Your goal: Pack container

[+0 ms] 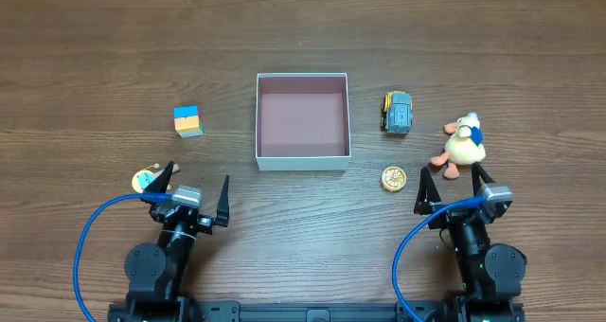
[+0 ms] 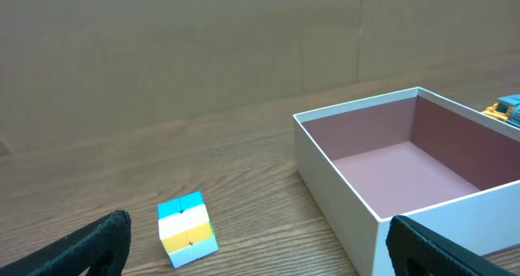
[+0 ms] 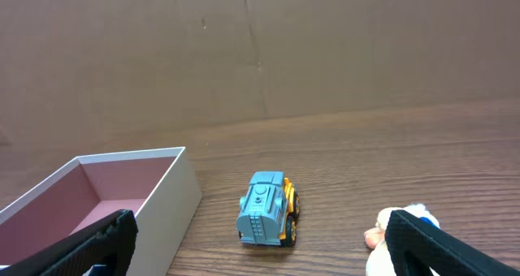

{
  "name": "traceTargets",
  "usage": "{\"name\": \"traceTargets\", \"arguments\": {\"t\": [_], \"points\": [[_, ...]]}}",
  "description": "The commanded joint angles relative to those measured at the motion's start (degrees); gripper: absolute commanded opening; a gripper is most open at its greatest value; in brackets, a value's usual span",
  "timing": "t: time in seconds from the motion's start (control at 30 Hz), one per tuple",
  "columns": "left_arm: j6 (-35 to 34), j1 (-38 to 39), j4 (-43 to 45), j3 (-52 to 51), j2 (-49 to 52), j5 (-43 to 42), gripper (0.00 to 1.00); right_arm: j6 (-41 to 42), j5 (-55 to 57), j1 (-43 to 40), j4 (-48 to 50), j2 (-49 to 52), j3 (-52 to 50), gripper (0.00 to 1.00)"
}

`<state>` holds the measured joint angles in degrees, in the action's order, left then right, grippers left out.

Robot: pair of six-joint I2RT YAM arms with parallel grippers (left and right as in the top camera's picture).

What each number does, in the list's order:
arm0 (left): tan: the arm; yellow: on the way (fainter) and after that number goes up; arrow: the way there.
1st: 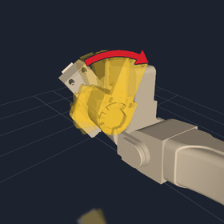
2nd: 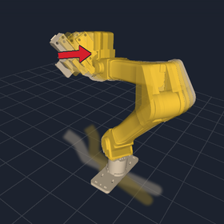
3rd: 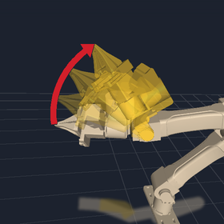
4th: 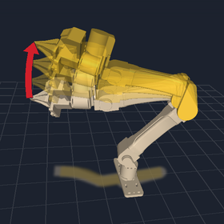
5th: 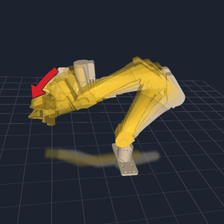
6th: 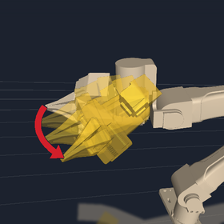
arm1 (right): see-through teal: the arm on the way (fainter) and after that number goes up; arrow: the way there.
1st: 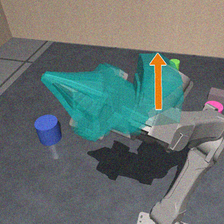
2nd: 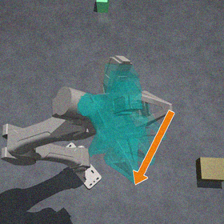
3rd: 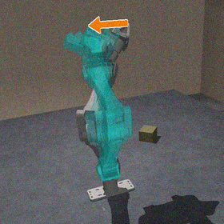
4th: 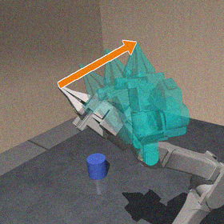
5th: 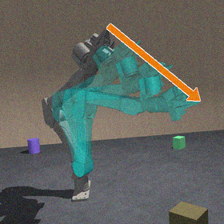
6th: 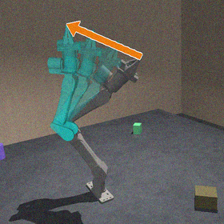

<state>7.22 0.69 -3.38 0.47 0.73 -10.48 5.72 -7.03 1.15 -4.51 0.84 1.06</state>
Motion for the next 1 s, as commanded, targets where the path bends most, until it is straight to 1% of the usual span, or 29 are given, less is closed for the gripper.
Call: {"name": "traceTargets", "arguments": {"t": [0.0,0.3,0.37,0.4,0.43,0.5,0.6,0.67,0.7,0.77,0.83,0.9,0.97], "points": [[-1.03,-0.42,0.02,-0.22,-0.37,0.37,1.00,-0.39,0.50,-0.13,0.37,-0.28,-0.59,1.00],[-1.03,-0.42,0.02,-0.22,-0.37,0.37,1.00,0.11,0.37,-0.13,0.42,-0.28,-0.59,1.00],[-1.03,-0.42,0.02,-0.22,-0.37,0.37,1.00,5.55,-2.67,-0.09,0.57,-0.28,-0.59,1.00],[-1.03,-0.42,0.02,-0.20,-0.37,0.37,1.00,10.73,-3.87,-0.09,0.61,-0.28,-0.59,1.00],[-1.03,-0.42,0.00,-0.22,-0.37,0.37,1.00,14.19,-3.80,-0.09,0.63,-0.28,-0.59,1.00],[-1.03,-0.42,0.02,-0.22,-0.37,0.37,1.00,17.68,-3.89,-0.09,1.64,-0.28,-0.59,1.00],[-1.03,-0.42,0.02,-0.20,-0.37,0.37,1.00,21.09,-11.30,-0.09,1.55,-0.24,-0.59,1.00],[-1.03,-0.42,0.00,-0.22,-0.37,0.37,1.00,21.14,-20.87,-0.09,2.34,-0.24,-0.31,1.00],[-1.01,-0.42,0.02,-0.22,-0.37,0.37,1.00,21.14,-23.37,-0.09,1.31,-0.24,0.33,1.00],[-1.03,-0.42,0.00,-0.22,-0.37,0.37,1.00,20.83,-23.04,-0.09,-0.31,-0.24,3.06,1.00],[-1.03,-0.42,0.02,-0.22,-0.37,0.37,1.00,18.56,-21.51,-0.09,-1.53,-0.20,8.39,1.00],[-1.03,-0.42,0.02,-0.22,-0.37,0.37,1.00,14.67,-16.33,-0.09,-10.67,1.25,18.21,1.00],[-1.03,-0.39,0.02,-0.20,-0.37,0.37,1.00,9.14,-12.90,-0.09,-20.65,5.42,28.17,1.00]]}}
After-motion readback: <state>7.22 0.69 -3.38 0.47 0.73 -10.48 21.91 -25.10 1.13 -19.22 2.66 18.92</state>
